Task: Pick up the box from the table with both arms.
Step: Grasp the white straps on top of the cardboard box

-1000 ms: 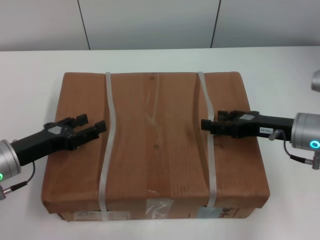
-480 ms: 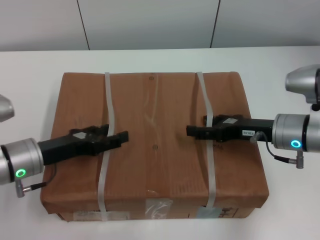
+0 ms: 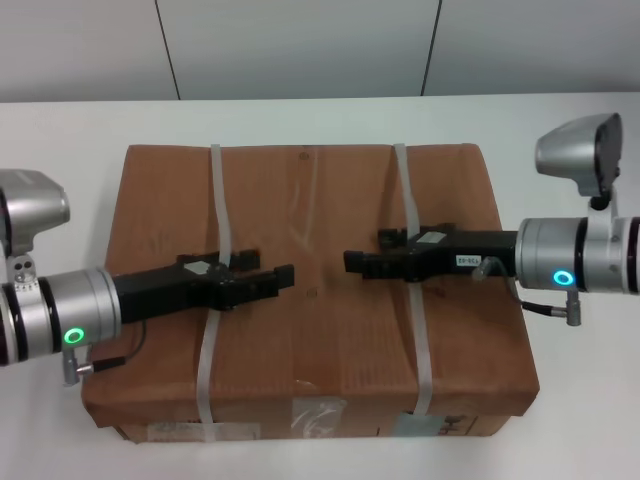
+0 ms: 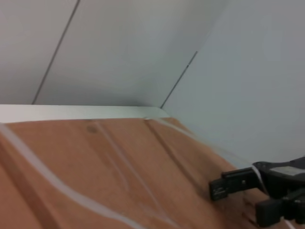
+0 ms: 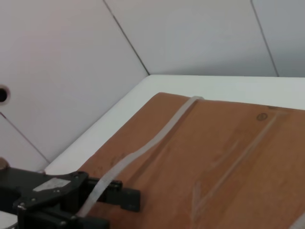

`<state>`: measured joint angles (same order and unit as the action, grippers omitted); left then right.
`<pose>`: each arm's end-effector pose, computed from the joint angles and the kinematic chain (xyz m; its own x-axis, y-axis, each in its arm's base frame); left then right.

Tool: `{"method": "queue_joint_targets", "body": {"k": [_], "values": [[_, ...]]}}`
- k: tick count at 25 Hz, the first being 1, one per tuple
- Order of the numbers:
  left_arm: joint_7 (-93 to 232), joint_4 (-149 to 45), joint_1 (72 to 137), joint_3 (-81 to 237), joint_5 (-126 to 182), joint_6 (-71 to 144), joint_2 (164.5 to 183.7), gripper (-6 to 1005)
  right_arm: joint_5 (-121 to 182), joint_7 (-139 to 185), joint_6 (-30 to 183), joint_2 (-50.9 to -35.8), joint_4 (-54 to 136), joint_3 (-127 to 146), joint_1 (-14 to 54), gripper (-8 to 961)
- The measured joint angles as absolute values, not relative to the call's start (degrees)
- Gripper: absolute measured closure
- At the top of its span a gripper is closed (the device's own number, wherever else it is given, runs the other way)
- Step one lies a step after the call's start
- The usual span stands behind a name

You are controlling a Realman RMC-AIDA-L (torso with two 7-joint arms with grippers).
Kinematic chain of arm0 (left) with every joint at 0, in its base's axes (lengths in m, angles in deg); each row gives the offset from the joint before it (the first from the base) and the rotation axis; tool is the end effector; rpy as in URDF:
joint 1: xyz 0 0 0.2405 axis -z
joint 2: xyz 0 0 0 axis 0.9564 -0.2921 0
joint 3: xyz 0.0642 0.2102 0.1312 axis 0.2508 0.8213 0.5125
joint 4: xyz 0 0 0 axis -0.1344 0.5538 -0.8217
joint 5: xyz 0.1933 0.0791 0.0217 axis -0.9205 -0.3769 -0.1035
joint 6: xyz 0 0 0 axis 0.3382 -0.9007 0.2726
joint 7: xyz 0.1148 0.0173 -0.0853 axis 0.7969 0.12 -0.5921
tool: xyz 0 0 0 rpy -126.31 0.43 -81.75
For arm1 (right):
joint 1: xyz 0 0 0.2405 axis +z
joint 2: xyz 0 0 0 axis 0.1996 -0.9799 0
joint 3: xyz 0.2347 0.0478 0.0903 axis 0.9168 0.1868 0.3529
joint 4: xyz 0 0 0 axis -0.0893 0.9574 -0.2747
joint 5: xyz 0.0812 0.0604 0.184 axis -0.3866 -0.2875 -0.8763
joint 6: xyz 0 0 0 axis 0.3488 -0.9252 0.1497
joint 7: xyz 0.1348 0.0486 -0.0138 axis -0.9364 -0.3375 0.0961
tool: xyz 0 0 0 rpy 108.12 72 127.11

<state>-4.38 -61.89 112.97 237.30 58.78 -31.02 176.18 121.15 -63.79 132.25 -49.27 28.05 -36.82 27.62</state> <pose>-0.2826 0.3273 -0.0656 0.5861 0.6058 0.5380 0.7335 -0.6788 -0.0348 0.2614 0.3544 -0.0778 0.6270 -0.6484 -0.4318 -0.7439 -0.6630 -0.0846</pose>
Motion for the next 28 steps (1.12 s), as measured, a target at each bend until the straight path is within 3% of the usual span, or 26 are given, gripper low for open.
{"method": "queue_joint_targets", "body": {"k": [14,20,25,28], "values": [[-3.9,-61.2,113.6,237.3,58.7,-31.0,176.24,372,120.1,-60.9,130.9,-49.76,28.3,-39.8,29.4,105],[-3.8,-61.2,113.7,237.3,58.1,-31.0,176.24,379,119.8,-58.8,131.1,-49.75,28.3,-39.7,29.4,280],[-3.5,-61.3,113.7,237.3,58.1,-31.0,176.24,628,115.6,-55.0,131.4,-49.75,28.8,-40.3,29.0,461],[-3.1,-61.2,113.7,237.3,58.0,-31.0,176.24,683,114.7,-54.1,131.6,-49.75,29.2,-40.5,28.9,584]]}}
